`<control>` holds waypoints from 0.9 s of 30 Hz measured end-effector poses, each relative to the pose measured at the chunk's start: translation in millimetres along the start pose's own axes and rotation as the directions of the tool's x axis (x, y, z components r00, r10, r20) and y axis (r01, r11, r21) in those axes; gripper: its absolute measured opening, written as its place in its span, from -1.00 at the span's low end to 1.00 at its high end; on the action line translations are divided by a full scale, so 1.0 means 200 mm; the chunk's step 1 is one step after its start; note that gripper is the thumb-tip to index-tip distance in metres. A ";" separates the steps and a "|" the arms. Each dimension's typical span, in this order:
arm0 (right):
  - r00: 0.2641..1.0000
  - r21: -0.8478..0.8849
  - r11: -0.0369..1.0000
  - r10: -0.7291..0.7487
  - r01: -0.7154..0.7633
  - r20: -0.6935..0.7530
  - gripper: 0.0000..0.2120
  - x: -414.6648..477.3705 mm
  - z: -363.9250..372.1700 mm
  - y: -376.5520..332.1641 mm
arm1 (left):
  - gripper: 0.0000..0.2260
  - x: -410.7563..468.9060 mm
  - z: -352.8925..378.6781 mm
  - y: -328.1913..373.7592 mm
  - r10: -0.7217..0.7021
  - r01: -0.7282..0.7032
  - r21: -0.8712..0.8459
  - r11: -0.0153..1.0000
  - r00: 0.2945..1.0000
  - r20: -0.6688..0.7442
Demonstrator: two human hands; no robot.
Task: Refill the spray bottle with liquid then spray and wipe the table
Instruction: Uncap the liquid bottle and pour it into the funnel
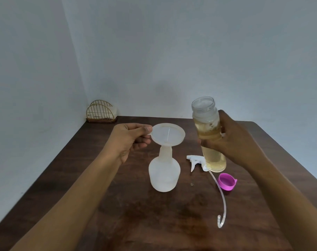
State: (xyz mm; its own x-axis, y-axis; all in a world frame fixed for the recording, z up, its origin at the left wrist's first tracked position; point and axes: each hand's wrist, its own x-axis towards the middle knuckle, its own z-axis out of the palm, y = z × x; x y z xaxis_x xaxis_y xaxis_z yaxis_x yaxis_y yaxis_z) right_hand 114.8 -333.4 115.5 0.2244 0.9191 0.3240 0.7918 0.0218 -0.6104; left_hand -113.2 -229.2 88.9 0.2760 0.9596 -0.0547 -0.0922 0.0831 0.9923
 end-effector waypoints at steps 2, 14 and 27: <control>1.000 -0.072 0.997 -0.005 0.006 0.017 -0.56 0.02 0.02 0.04 | -0.94 0.00 0.00 0.01 -0.001 0.001 -0.004 1.000 1.000 0.000; 0.991 -0.378 0.916 -0.111 0.133 0.078 -0.48 0.12 0.05 0.09 | -0.95 0.00 0.01 0.00 0.022 -0.022 -0.009 1.000 1.000 0.003; 0.969 -0.520 0.818 -0.195 0.245 0.150 -0.38 0.16 0.01 0.08 | -0.94 0.01 0.01 -0.01 0.032 -0.032 -0.010 0.999 0.999 0.009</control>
State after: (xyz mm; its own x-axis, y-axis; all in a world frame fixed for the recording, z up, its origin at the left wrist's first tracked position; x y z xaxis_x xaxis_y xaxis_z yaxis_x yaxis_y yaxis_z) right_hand 134.0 -301.8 113.8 -0.0216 0.9456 0.3245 0.9983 0.0381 -0.0444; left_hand -111.4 -228.6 88.0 0.2819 0.9592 -0.0221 -0.1101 0.0552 0.9924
